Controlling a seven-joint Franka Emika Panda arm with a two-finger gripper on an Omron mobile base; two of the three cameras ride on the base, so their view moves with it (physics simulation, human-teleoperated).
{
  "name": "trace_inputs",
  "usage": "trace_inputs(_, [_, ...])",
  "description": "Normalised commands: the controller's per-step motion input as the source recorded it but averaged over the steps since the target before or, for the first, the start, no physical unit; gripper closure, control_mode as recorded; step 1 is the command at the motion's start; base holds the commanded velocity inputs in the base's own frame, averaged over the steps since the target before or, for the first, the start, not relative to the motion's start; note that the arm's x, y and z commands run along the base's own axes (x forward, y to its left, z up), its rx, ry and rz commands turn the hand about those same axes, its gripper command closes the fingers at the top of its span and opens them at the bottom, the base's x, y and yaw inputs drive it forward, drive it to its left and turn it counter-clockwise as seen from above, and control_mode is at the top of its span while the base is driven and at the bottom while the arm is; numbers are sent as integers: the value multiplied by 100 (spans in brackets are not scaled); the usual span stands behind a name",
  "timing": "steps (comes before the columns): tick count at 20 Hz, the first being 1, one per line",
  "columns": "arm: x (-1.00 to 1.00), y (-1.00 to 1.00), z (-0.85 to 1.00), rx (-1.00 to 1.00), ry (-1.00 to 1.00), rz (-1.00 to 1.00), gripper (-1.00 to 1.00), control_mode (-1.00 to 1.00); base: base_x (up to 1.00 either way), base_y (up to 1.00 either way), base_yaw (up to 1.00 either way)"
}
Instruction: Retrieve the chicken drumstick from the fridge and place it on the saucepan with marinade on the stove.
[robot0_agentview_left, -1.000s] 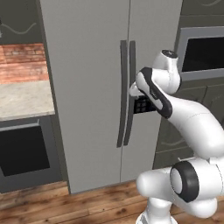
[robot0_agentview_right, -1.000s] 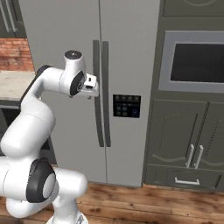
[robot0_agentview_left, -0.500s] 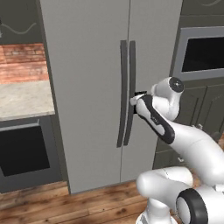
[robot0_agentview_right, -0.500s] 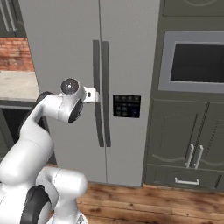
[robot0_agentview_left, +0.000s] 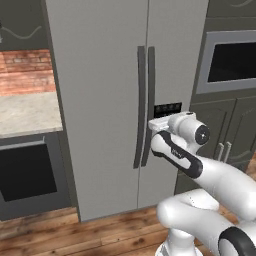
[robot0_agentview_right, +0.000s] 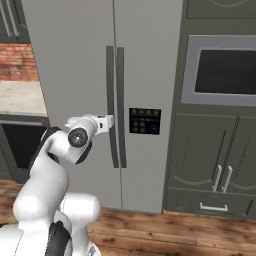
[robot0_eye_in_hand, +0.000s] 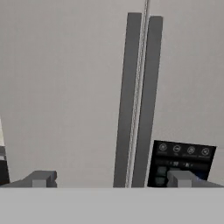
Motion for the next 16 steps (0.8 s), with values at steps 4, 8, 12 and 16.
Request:
trace_inputs(4, [0, 4, 0, 0, -16, 0, -100, -100, 0, 0, 0])
trace_inputs(8, [0, 2, 5, 0, -4, 0, -100, -100, 0, 0, 0])
trace_inputs(12, [0, 0, 7, 1, 0, 0, -100, -100, 0, 0, 0])
trace_inputs(16, [0, 1, 6, 1, 0, 0, -100, -100, 0, 0, 0])
